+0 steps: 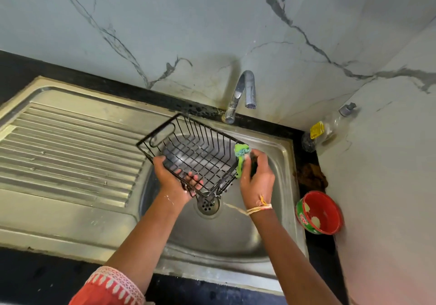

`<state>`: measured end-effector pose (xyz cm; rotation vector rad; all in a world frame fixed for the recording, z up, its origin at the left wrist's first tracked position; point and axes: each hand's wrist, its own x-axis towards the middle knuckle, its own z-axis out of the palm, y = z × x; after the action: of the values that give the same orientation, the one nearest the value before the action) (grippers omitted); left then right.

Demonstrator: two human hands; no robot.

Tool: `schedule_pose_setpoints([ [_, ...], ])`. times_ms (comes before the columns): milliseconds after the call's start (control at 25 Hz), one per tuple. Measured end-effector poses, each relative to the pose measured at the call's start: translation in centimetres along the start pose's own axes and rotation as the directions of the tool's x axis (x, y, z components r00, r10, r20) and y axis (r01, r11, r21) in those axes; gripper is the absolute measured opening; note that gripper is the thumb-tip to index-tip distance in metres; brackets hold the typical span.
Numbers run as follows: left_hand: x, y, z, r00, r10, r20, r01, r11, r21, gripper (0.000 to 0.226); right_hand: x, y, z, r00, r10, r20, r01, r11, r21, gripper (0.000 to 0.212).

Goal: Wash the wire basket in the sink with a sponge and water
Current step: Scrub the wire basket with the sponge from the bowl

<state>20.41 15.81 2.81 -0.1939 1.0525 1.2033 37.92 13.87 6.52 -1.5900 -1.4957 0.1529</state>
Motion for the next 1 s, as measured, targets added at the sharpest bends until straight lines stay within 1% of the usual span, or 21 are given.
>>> schedule_pose_setpoints([
  [80,-0.2,-0.6,0.4,0.993,-0.119,0.001,0.119,0.992,-0.044,0.069,-0.8,-1.5,0.4,0.999,-0.045,-0.02,0.044,0.999,-0.031,0.013],
  [160,-0.4,-1.1,1.1,0.977,-0.208,0.049,0.211,0.976,-0.053,0.077,-2.3,-3.0,0.3,0.987,-0.158,0.028,0.159,0.986,-0.056,0.013],
  [200,-0.9,-1.3,1.4,0.97,-0.235,0.062,0.238,0.97,-0.047,0.075,-3.0,-3.5,0.1,0.971,-0.231,0.068,0.236,0.969,-0.078,0.014],
  [240,-1.1,-1.6,1.6,0.962,-0.263,0.07,0.266,0.963,-0.044,0.071,-3.7,-3.9,-0.1,0.941,-0.321,0.11,0.332,0.938,-0.102,0.013],
  [320,-1.8,-2.0,1.8,0.947,-0.313,0.077,0.316,0.948,-0.026,0.068,-3.9,-4.1,-0.8,0.852,-0.496,0.168,0.521,0.837,-0.169,0.011],
  [360,-2.1,-2.1,1.9,0.94,-0.332,0.079,0.335,0.942,-0.015,0.07,-2.7,-3.7,-1.2,0.833,-0.528,0.164,0.552,0.805,-0.218,0.009],
  [400,-1.7,-2.5,1.7,0.938,-0.338,0.079,0.339,0.941,0.002,0.072,-0.9,-2.9,-1.6,0.849,-0.51,0.139,0.528,0.806,-0.268,0.008],
  [480,-1.7,-2.6,1.7,0.933,-0.359,0.009,0.358,0.933,0.025,0.07,3.2,-1.7,-2.4,0.924,-0.38,0.025,0.363,0.858,-0.364,0.012],
  [520,-1.4,-2.9,1.5,0.93,-0.367,-0.033,0.367,0.93,0.01,0.067,4.3,-1.4,-2.5,0.949,-0.316,-0.02,0.286,0.881,-0.377,0.015],
  [560,-1.1,-3.2,1.3,0.935,-0.337,-0.108,0.345,0.936,0.07,0.066,4.1,-1.2,-2.0,0.962,-0.272,-0.024,0.246,0.902,-0.356,0.017],
  [600,-1.4,-2.8,1.3,0.939,-0.323,-0.122,0.336,0.936,0.109,0.066,2.9,-1.4,-1.4,0.963,-0.269,0.002,0.256,0.914,-0.313,0.019],
  [640,-2.5,-3.4,1.6,0.934,-0.326,-0.148,0.346,0.928,0.137,0.065,0.9,-1.9,-0.7,0.949,-0.31,0.056,0.314,0.915,-0.253,0.024],
  [680,-2.4,-3.9,2.2,0.918,-0.378,-0.122,0.39,0.917,0.089,0.06,-1.3,-2.5,-0.1,0.911,-0.397,0.116,0.412,0.891,-0.192,0.03],
  [720,-1.9,-4.2,2.1,0.943,-0.317,-0.104,0.301,0.943,-0.145,0.052,-3.1,-3.0,0.2,0.849,-0.501,0.167,0.524,0.838,-0.15,0.032],
  [760,-2.2,-3.6,1.7,0.956,-0.29,-0.048,0.27,0.931,-0.246,0.048,-4.1,-3.0,0.5,0.782,-0.591,0.198,0.62,0.772,-0.139,0.031],
  [800,-1.9,-4.2,1.8,0.959,0.015,-0.285,0.004,0.998,0.067,0.05,-3.9,-2.9,0.7,0.735,-0.646,0.205,0.676,0.723,-0.145,0.028],
  [840,-1.5,-5.0,1.4,0.968,-0.182,-0.173,0.189,0.982,0.023,0.066,-3.0,-2.8,0.7,0.73,-0.657,0.188,0.683,0.713,-0.16,0.027],
  [880,-2.2,-4.4,1.8,0.954,-0.203,-0.221,0.24,0.958,0.156,0.081,-1.9,-2.6,0.6,0.752,-0.639,0.161,0.659,0.729,-0.186,0.028],
  [920,-1.3,-4.0,1.8,0.929,-0.28,-0.241,0.321,0.935,0.152,0.088,-1.0,-2.1,0.6,0.795,-0.592,0.129,0.605,0.765,-0.221,0.03],
  [960,-1.4,-3.4,1.4,0.934,-0.304,-0.187,0.331,0.934,0.135,0.089,-0.2,-1.5,0.5,0.856,-0.509,0.089,0.514,0.819,-0.255,0.03],
  [1000,-1.0,-2.4,1.1,0.93,-0.318,-0.184,0.339,0.936,0.098,0.086,0.8,-0.6,0.2,0.913,-0.404,0.047,0.401,0.873,-0.278,0.027],
])
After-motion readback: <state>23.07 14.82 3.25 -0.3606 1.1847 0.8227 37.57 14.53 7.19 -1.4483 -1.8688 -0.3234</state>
